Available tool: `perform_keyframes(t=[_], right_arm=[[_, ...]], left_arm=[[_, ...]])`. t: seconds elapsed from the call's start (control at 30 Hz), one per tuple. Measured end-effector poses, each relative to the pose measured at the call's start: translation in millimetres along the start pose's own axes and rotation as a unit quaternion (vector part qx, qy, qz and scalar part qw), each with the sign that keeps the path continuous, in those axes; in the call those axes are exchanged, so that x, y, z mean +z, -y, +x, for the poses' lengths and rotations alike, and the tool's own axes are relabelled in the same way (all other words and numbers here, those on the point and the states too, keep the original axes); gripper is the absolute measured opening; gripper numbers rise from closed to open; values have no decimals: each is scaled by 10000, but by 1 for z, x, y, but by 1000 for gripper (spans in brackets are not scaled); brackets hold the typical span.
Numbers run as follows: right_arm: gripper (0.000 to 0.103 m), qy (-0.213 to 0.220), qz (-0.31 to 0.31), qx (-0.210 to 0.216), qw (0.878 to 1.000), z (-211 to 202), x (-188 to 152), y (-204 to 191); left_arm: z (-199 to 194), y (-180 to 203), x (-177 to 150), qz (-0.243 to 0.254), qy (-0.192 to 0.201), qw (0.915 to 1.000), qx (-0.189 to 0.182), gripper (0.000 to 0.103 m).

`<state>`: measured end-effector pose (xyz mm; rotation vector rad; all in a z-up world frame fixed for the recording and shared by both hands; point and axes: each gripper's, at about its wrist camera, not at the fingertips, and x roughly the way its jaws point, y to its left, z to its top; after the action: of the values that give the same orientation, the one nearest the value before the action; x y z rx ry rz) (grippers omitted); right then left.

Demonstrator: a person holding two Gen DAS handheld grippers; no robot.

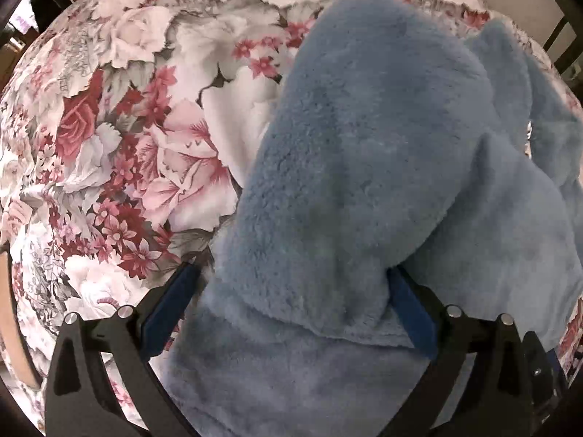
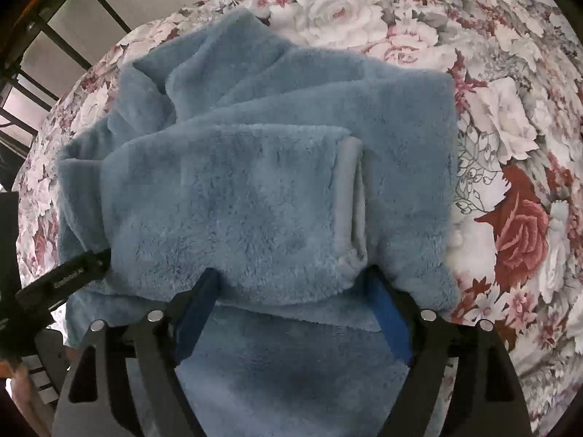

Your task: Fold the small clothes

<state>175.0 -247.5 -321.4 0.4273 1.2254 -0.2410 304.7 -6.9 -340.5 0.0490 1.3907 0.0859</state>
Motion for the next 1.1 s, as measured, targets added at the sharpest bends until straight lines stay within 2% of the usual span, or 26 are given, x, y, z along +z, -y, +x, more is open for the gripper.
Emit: perform_keyframes(t=[0.13,0.27,0.33,0.4,0.47,0.57,0.67,0.7,0.73,0.8,0.9,0.93,1.0,1.03,1.07,1.1], right_arm=[[81,606,-130,-136,9980,-34,-5,-3],[81,1204,-284,-265,9920,-56,-1,-7],[81,1421,-81,-363,9892,-62,4,8],[81,1439,353,-366,9883,-62,11,29],[81,1377,766,-144,9874,-58,12,47],[76,1518,1114,201,9819,-58,13,60],[74,1525,872,550,9829,-58,14,46],[73,1449,690,607,9852,-56,13,38],[72,1410,521,631,9866,-55,12,30],[72,1398,224,679,9876,-56,11,18],[72,1218,-4,691,9901,-47,13,8],[72,1013,-78,527,9934,-35,14,5],[68,662,-42,230,9975,-15,16,7],[67,534,49,252,9982,-3,19,13],[67,537,70,255,9982,-1,21,15],[66,570,54,213,9981,0,22,14]], left_arm=[[-39,2,-17,-8,331,9994,107,98],[-71,5,-13,110,972,9950,199,98],[-75,-5,-6,-41,1137,9934,119,98],[-73,-22,0,-345,1078,9919,-575,98],[-76,-16,11,-428,1023,9842,-1383,98],[-85,-11,16,-286,1232,9723,-1965,98],[-85,-3,25,-280,1254,9621,-2404,97],[-82,-3,29,-277,1228,9629,-2386,93],[-76,-4,34,-254,1232,9702,-2073,82],[-57,-14,49,-299,1184,9782,-1680,78],[-37,-35,63,-479,1120,9831,-1368,78],[-35,-40,66,-465,1169,9843,-1239,80],[-29,-41,74,-238,1271,9887,-759,82],[-25,-38,78,-97,1305,9905,-431,88],[-21,-34,83,54,1363,9906,-100,89],[-18,-30,87,192,1385,9901,81,89]])
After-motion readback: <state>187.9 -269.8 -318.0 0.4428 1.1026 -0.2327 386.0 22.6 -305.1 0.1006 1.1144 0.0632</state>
